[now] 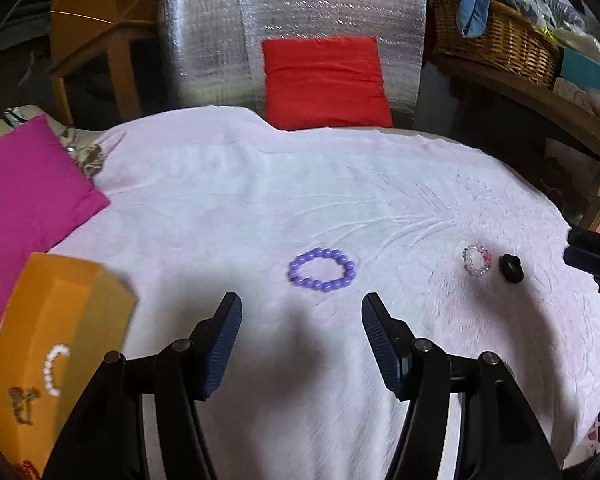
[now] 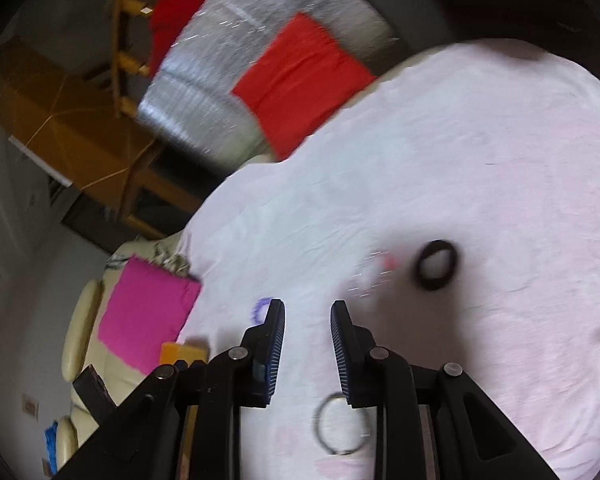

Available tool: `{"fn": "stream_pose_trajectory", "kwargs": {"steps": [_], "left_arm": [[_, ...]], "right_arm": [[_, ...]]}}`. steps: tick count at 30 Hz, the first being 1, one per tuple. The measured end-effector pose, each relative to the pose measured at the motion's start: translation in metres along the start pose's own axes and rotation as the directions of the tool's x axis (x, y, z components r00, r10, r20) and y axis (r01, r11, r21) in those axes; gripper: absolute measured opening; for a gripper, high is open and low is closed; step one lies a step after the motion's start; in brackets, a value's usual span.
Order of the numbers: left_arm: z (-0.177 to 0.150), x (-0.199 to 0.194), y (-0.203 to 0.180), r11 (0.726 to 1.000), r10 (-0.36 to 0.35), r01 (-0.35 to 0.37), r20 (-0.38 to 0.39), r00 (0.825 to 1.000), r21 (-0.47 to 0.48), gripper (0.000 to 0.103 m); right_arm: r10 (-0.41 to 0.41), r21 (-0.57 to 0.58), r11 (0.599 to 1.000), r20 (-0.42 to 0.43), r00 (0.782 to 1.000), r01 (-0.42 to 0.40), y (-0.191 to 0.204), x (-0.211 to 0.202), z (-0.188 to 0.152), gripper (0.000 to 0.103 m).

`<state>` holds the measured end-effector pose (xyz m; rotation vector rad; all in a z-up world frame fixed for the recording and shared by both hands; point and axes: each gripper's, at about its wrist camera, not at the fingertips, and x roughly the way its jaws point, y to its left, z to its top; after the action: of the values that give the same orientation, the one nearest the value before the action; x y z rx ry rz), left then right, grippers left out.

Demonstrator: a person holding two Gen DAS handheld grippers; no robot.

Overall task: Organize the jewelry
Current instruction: 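Grasp the purple bead bracelet with the left gripper while the right grasps the black hair tie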

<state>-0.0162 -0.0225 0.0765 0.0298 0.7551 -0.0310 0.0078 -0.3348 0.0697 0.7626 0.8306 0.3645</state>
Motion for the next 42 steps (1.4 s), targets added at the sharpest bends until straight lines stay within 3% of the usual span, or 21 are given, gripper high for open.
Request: {"fn": "stream_pose_trajectory", "kwargs": {"steps": [10, 17, 24, 28, 30, 32, 39, 40, 42], "left_arm": [[0.016, 0.054, -0.003, 0.999, -0.046, 0.045, -0.047, 0.998, -0.024, 0.063], [0.012, 0.075, 0.017, 0.998, -0.042, 0.037, -0.101, 0.994, -0.047, 0.063], [0.012, 0.078, 0.026, 0.995, -0.096, 0.092, -0.095, 0.991, -0.044, 0.064], [0.017, 0.086, 0.017, 0.991, -0.134, 0.134, -0.097, 0.986, -0.016, 0.065], [0.020, 0.092, 0.015, 0.989, -0.146, 0.145, -0.107, 0.984, -0.018, 0.065], [0.021, 0.099, 0.015, 0.986, -0.165, 0.162, -0.125, 0.978, -0.031, 0.065], [0.021, 0.111, 0.015, 0.975, -0.221, 0.215, -0.143, 0.965, -0.061, 0.065], [0.020, 0.112, 0.014, 0.974, -0.224, 0.217, -0.143, 0.964, -0.057, 0.062], [0.017, 0.110, 0.010, 0.973, -0.229, 0.224, -0.144, 0.963, -0.047, 0.044]], "right_arm": [[-0.174, 0.124, 0.977, -0.010, 0.985, 0.174, -0.057, 0.022, 0.026, 0.027], [-0.237, 0.107, 0.965, -0.037, 0.971, 0.239, -0.059, 0.048, 0.034, 0.027], [-0.411, -0.010, 0.912, -0.060, 0.910, 0.411, -0.054, 0.069, 0.028, 0.028], [-0.481, -0.103, 0.873, -0.031, 0.876, 0.476, -0.045, 0.078, 0.019, 0.028], [-0.521, -0.155, 0.844, -0.006, 0.854, 0.514, -0.038, 0.083, 0.014, 0.016], [-0.546, -0.181, 0.823, 0.015, 0.838, 0.539, -0.032, 0.085, 0.012, 0.013], [-0.523, -0.148, 0.841, 0.026, 0.852, 0.521, -0.026, 0.077, 0.013, 0.011], [-0.520, -0.144, 0.844, 0.025, 0.854, 0.517, -0.026, 0.078, 0.014, 0.011], [-0.510, -0.134, 0.851, 0.028, 0.860, 0.508, -0.025, 0.075, 0.013, 0.011]]}}
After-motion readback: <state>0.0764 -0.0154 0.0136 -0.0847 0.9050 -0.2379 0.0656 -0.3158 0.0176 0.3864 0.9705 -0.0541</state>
